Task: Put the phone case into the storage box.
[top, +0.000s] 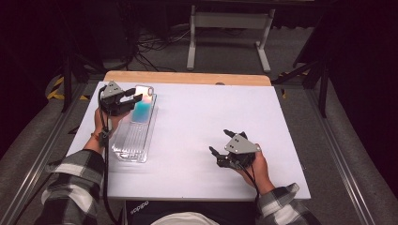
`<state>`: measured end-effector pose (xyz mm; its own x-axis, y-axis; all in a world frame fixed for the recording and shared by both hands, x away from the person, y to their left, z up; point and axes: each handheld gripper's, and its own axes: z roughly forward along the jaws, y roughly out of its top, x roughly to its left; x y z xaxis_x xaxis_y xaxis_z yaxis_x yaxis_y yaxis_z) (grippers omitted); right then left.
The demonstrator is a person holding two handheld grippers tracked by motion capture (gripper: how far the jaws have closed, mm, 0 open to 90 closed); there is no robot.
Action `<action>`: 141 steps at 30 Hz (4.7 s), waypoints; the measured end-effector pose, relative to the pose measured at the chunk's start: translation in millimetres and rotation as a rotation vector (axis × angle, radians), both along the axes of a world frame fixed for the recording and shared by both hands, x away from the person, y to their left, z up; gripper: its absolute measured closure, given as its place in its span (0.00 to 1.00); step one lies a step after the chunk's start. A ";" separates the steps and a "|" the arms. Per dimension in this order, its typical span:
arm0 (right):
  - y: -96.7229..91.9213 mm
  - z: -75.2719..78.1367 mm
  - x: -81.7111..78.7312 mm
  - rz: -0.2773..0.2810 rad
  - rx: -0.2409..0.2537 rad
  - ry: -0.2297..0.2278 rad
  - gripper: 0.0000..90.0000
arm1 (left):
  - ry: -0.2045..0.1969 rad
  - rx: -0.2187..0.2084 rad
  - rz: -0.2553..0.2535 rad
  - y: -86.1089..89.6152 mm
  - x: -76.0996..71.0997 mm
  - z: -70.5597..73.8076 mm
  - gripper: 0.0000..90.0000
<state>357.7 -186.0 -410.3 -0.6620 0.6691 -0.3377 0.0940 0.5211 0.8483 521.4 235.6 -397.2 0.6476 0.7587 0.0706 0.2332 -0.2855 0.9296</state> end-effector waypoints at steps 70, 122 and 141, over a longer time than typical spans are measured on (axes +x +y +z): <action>4.0 -0.6 -2.0 0.019 -0.004 -0.001 0.27 | -0.082 -0.054 -0.009 22.4 -48.1 -2.5 0.19; 2.2 3.9 -5.5 0.067 0.077 -0.021 0.12 | -0.111 -0.048 -0.130 5.7 -99.7 10.0 0.04; 3.5 4.8 -7.5 0.072 0.064 -0.039 0.12 | -0.134 -0.038 -0.199 -8.6 -119.6 10.2 0.03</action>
<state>350.2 -182.5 -405.5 -0.6964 0.6411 -0.3225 0.0243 0.4702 0.8822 401.8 227.0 -387.0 0.7711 0.6212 0.1397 0.0498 -0.2776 0.9594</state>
